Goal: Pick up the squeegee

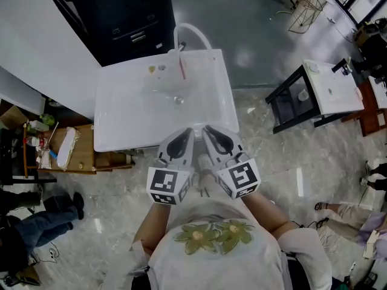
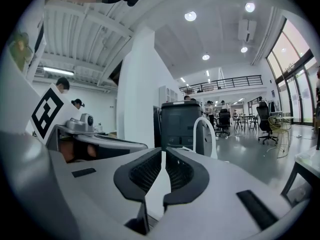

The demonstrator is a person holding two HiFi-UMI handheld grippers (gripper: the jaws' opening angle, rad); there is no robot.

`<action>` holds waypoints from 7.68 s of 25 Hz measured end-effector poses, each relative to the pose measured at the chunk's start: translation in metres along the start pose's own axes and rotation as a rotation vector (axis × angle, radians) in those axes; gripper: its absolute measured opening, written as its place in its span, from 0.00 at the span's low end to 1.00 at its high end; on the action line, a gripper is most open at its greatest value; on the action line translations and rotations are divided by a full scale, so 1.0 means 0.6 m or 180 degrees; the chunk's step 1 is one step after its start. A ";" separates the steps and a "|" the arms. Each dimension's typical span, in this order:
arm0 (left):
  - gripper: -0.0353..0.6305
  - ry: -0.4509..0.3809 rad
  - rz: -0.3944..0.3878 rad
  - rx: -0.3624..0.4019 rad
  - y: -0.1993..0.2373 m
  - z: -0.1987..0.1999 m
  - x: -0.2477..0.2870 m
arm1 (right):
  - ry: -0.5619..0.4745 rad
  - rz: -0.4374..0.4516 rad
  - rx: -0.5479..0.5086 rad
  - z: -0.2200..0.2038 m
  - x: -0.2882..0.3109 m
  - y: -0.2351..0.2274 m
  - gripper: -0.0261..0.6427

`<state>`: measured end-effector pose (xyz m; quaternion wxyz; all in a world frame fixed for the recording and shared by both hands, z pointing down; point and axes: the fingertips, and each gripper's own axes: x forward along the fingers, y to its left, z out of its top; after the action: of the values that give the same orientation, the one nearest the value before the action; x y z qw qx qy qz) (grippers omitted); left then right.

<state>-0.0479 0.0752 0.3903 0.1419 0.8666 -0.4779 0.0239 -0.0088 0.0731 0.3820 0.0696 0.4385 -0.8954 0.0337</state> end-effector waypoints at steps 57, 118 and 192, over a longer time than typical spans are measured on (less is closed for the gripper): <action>0.07 0.0400 0.0248 -0.0041 0.191 0.009 0.354 | 0.0497 0.0354 -0.0363 -0.059 0.296 -0.396 0.09; 0.07 0.1034 0.0311 -0.0371 0.270 -0.115 0.432 | 0.1456 0.1400 -0.0992 -0.300 0.524 -0.405 0.17; 0.07 0.0942 0.0410 -0.0317 0.282 -0.095 0.422 | 0.1835 0.2046 -0.2082 -0.348 0.557 -0.405 0.18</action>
<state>-0.0462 -0.2025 0.5277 0.2516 0.8130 -0.5070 0.1366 0.0005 -0.3113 0.6395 0.4316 0.0709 -0.8927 -0.1083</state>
